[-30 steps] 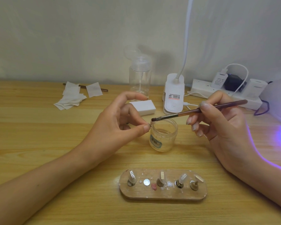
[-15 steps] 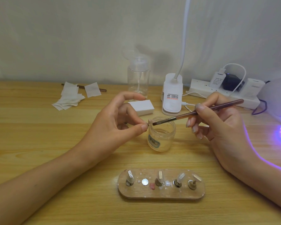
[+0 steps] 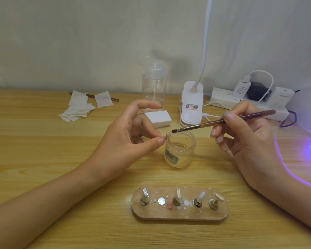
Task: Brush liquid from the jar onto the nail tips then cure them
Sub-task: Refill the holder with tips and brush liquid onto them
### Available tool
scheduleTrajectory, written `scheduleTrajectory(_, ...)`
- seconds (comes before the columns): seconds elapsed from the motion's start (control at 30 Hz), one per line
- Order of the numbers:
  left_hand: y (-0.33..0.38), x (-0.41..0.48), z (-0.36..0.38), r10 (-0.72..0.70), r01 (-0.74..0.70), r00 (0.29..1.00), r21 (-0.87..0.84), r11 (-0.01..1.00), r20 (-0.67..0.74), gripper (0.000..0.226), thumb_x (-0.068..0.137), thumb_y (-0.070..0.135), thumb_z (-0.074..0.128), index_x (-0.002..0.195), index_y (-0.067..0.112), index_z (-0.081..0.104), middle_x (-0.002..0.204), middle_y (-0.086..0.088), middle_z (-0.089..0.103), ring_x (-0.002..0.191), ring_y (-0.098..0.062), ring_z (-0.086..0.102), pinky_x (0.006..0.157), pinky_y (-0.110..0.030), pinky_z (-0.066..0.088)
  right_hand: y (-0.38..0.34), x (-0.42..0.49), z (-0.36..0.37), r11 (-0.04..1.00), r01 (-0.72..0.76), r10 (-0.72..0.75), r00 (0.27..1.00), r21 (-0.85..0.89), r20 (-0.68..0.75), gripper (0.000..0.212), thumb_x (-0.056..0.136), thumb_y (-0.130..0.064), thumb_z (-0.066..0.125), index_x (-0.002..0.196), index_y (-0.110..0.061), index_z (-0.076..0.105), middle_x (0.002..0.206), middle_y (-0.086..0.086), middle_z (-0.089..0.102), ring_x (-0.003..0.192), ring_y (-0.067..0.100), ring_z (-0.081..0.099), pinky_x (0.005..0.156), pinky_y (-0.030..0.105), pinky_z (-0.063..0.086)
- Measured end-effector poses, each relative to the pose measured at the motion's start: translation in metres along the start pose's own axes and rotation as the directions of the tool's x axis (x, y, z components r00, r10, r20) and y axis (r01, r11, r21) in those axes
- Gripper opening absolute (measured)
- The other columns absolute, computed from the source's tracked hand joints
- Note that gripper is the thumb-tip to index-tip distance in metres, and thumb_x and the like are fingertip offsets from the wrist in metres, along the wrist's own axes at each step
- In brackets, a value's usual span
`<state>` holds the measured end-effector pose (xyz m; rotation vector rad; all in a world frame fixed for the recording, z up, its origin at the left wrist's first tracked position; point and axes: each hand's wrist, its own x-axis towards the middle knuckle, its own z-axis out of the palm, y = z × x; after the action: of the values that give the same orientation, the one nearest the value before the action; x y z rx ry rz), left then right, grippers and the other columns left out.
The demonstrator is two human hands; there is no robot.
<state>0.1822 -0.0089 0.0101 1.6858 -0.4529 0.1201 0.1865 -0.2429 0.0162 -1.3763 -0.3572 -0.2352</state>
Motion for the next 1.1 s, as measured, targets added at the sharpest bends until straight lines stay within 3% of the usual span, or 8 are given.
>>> scheduleTrajectory(0.13,0.0008,0.0,0.0003,-0.003,0.003,1.0,0.008,1.0,-0.008,0.053,0.084,-0.001,0.074,0.126,0.026,0.055,0.073,0.003,0.064,0.074,-0.007,0.067,0.063,-0.034,0.049,-0.0007,-0.0011,0.0031,1.0,0.015,-0.015,0.997,0.003,0.076,0.012,0.086,-0.03,0.064,0.076,-0.025,0.058,0.067,0.01,0.068,0.058,0.017,0.062,0.049,0.021,0.047)
scheduleTrajectory(0.33,0.0011,0.0,0.0012,-0.004,0.004,1.0,0.017,1.0,-0.01,0.052,0.085,-0.001,0.074,0.126,0.025,0.056,0.073,0.003,0.064,0.075,-0.008,0.067,0.065,-0.043,0.048,0.0006,-0.0006,-0.0012,0.999,-0.019,0.019,1.0,-0.027,-0.002,0.013,0.088,-0.021,0.058,0.075,-0.021,0.054,0.063,0.01,0.065,0.055,0.016,0.058,0.047,0.021,0.045)
scheduleTrajectory(0.5,0.0011,-0.0001,0.001,0.018,-0.017,1.0,0.048,0.999,-0.013,0.052,0.086,0.0,0.074,0.128,0.025,0.054,0.074,0.004,0.065,0.079,-0.01,0.069,0.072,-0.057,0.049,-0.0004,-0.0014,0.0022,1.0,-0.007,0.007,0.998,-0.001,0.066,0.013,0.088,-0.024,0.061,0.075,-0.023,0.057,0.067,0.01,0.067,0.057,0.017,0.061,0.048,0.021,0.047)
scheduleTrajectory(0.67,0.0003,0.0002,0.001,0.033,-0.032,0.999,0.06,0.998,-0.015,0.053,0.086,-0.002,0.073,0.127,0.025,0.054,0.074,0.005,0.065,0.08,-0.01,0.069,0.071,-0.067,0.047,0.0008,-0.0007,-0.0009,0.999,-0.03,0.03,1.0,-0.026,0.007,0.016,0.09,-0.021,0.061,0.076,-0.019,0.053,0.062,0.008,0.063,0.054,0.015,0.056,0.046,0.02,0.043)
scheduleTrajectory(0.77,-0.0015,0.0005,-0.0002,0.035,-0.035,0.999,0.059,0.998,-0.009,0.053,0.086,-0.001,0.074,0.128,0.024,0.053,0.076,0.003,0.066,0.08,-0.008,0.068,0.07,-0.064,0.046,-0.0004,0.0,0.0006,1.0,-0.007,0.006,1.0,0.029,0.026,0.018,0.088,-0.022,0.059,0.071,-0.026,0.056,0.062,0.008,0.064,0.053,0.014,0.056,0.047,0.019,0.043)
scheduleTrajectory(0.97,-0.0021,0.0004,0.0,0.077,-0.076,0.997,0.091,0.993,-0.013,0.05,0.083,0.014,0.072,0.126,0.028,0.053,0.08,0.004,0.068,0.08,-0.01,0.067,0.066,-0.055,0.048,0.0006,-0.0001,0.0002,0.998,-0.054,0.054,0.998,-0.011,0.02,0.017,0.088,-0.026,0.066,0.077,-0.02,0.054,0.066,0.01,0.065,0.056,0.015,0.058,0.047,0.02,0.045)
scheduleTrajectory(1.1,-0.0029,-0.0014,0.0006,0.141,-0.136,0.99,0.169,0.976,-0.018,0.048,0.085,0.015,0.071,0.127,0.028,0.052,0.081,0.006,0.068,0.082,-0.014,0.067,0.064,-0.041,0.05,-0.0006,0.0004,-0.0005,0.999,-0.024,0.023,1.0,0.034,0.02,0.018,0.087,-0.029,0.067,0.072,-0.025,0.056,0.064,0.007,0.064,0.054,0.013,0.056,0.046,0.019,0.043)
